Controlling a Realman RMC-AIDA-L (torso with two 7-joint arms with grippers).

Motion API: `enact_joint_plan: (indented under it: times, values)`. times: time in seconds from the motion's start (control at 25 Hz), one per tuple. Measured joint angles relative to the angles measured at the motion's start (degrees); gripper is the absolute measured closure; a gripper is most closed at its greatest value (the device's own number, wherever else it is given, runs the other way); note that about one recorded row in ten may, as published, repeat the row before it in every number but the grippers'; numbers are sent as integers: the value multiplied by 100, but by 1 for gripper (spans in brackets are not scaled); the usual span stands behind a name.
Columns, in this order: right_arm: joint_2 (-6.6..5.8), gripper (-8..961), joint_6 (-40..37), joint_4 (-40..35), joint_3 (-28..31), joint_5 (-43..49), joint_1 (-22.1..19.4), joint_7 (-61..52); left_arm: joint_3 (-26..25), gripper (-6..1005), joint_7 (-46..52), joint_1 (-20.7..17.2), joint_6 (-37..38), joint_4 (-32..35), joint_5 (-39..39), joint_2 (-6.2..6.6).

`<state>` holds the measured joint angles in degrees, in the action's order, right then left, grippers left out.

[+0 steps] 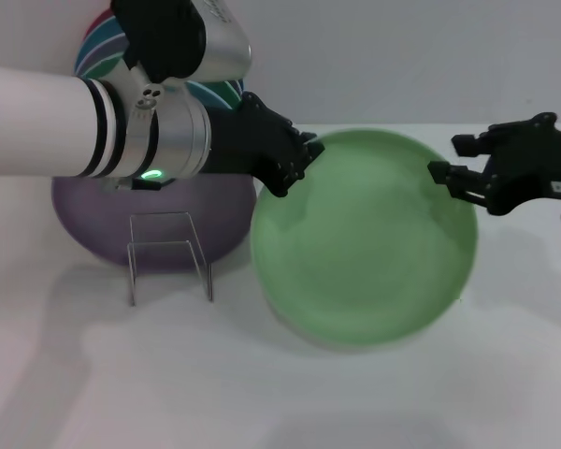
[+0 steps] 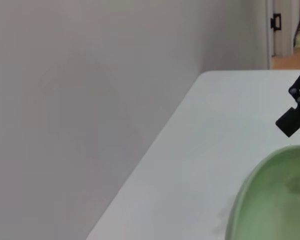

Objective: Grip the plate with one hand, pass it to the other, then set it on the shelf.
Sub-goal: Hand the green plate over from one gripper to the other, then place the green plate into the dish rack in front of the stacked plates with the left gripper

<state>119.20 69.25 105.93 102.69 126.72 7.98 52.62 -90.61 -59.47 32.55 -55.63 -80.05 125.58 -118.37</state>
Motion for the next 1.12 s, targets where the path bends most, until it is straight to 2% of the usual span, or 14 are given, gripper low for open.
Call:
enact_joint_plan:
  times: [0.2,0.32,0.36,0.4,0.44,0.6,0.68,0.76,0.84,0.92,0.96,1.0,1.04,1.12]
  values:
    - [28,598,0,-63,477,-420,-119,-50,5,955,-85,-208,208,-280,-12,-1]
    - [36,510,-21,-280,1099,-1043,-216,-74,177,956,-402,-598,900,-629,-67,-11]
    - [35,481,3,-394,1322,-1278,-238,-71,311,957,-549,-803,1337,-780,-86,-7]
    - [35,464,57,-518,1531,-1458,-246,-20,647,957,-873,-1159,2296,-1038,-108,5]
    - [34,447,123,-648,1747,-1601,-245,31,647,957,-873,-1159,2296,-1038,-108,5]
    - [30,378,388,-1027,2177,-1793,-165,170,1703,958,-1928,-1777,4872,-1314,-2,19]
    - [22,377,403,-1134,2200,-1798,-140,209,2352,958,-2305,-1912,6467,-1134,297,19]
    - [16,376,408,-1213,2207,-1799,-131,254,2818,958,-2266,-1942,7668,-849,587,19]
    - [16,375,405,-1262,2210,-1800,-131,296,3216,958,-1881,-1959,8911,-509,877,32]
    - [19,375,385,-1320,2217,-1802,-131,331,3534,957,-999,-2050,10100,-68,1414,83]
    - [20,375,380,-1350,2228,-1803,-130,351,3561,957,-333,-2149,10533,151,1863,111]
    - [20,375,376,-1375,2245,-1804,-125,369,3561,957,-333,-2149,10533,151,1863,111]
    - [20,375,375,-1407,2264,-1804,-119,390,3245,957,1992,-2398,11582,832,3275,192]
    - [18,375,373,-1460,2284,-1805,-102,423,3042,958,2834,-2423,11933,1138,3659,224]
